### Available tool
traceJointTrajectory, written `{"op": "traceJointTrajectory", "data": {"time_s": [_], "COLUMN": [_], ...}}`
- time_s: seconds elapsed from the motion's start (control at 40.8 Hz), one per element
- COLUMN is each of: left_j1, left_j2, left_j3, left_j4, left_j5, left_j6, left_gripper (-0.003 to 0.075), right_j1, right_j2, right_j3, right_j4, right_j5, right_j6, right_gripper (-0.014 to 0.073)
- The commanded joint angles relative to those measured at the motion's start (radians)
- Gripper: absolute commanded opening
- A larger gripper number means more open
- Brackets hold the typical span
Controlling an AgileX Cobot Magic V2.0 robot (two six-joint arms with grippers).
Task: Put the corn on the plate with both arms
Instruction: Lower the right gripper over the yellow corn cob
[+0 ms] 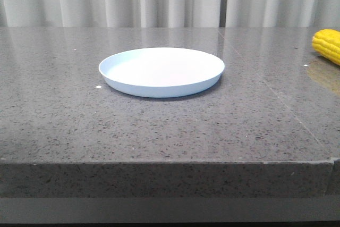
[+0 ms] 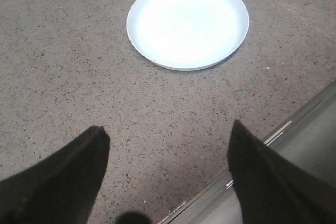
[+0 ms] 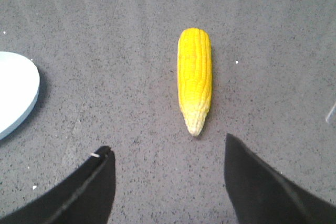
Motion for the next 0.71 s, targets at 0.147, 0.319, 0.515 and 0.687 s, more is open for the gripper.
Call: {"op": "traceJointTrajectory", "data": {"time_s": [0.147,0.319,0.515,0.687], "left_j1": [-0.008,-0.008,-0.008,-0.008], "left_j2": [-0.004,-0.004,-0.004,-0.004], "left_j3": [-0.024,-0.024,-0.024,-0.024], "left_j4": [0.005,0.005,0.005,0.005], "left_j5": [-0.057,-0.057,-0.057,-0.057], "left_j6": [-0.012,-0.012,-0.012,-0.012], "left_gripper": [0.0473,0.0473,0.0473,0.0473], "right_j1": [-0.004,-0.005,-0.013,-0.040], "right_j2": [0.118,0.282,0.549,0.778], "right_j3": [-0.084,-0.187,-0.388,-0.594], "right_j4": [-0.049,-0.066,-0.066,-0.068], "right_j5": [-0.013,0.019,0.076,0.184], "right_j6": [-0.003,0.000,0.024,0.024], "right_gripper": [0.0641,0.0628,0.0628,0.0628]}}
